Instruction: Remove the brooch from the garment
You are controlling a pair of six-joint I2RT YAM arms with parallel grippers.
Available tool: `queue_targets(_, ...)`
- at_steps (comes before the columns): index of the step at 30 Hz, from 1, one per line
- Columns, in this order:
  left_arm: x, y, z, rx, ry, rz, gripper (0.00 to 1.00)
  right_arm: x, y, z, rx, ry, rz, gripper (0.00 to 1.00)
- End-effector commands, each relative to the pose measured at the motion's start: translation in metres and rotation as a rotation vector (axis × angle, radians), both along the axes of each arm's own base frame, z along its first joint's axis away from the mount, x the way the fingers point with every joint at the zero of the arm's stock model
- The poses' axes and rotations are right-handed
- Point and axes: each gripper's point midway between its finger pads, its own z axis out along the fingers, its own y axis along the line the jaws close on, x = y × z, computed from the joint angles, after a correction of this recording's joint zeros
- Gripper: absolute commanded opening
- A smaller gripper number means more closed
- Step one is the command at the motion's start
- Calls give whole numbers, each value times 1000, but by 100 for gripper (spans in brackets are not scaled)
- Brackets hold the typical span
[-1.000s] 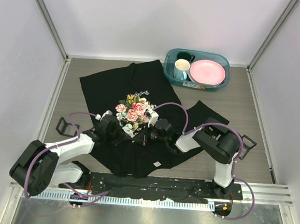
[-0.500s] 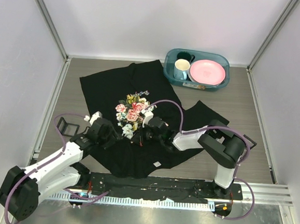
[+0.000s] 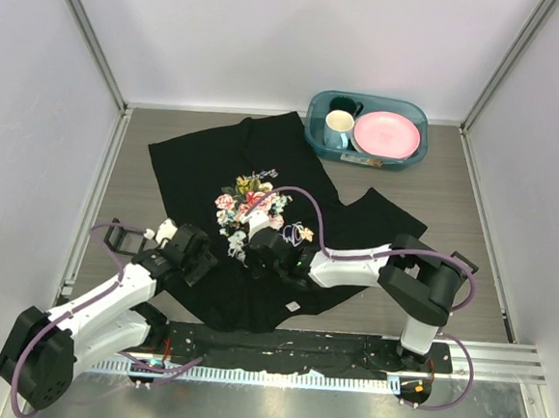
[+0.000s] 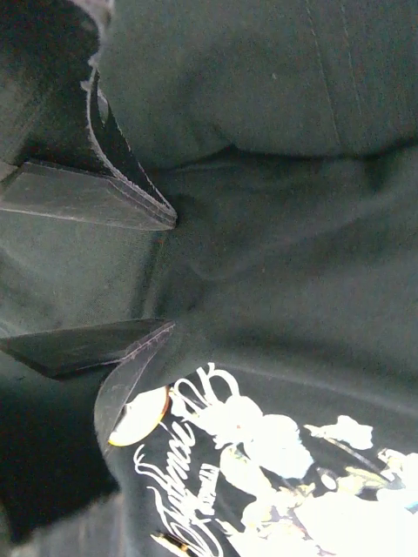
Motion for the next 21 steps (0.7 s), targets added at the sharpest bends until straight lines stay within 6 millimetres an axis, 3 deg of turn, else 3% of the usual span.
queue_targets(1,-35,38,-24,109,136,118,51,12,-33,6,-170,-101,-77,1)
queue_targets(7,-37,40,-21,100,117,124,52,9,-42,21,-147,-120,-81,1)
queue_targets(13,-29,28,-4,78,79,26,55,-9,-35,48,-19,-80,-12,1)
queue_targets(17,-12,-2,32,10,-27,-160,59,-11,-42,66,97,-13,6,1)
queue_targets(20,-1,-28,72,-65,-167,-322,67,-30,-43,82,235,102,102,1)
queue_targets(21,4,-35,86,-92,-228,-353,73,-21,-51,88,275,126,89,1)
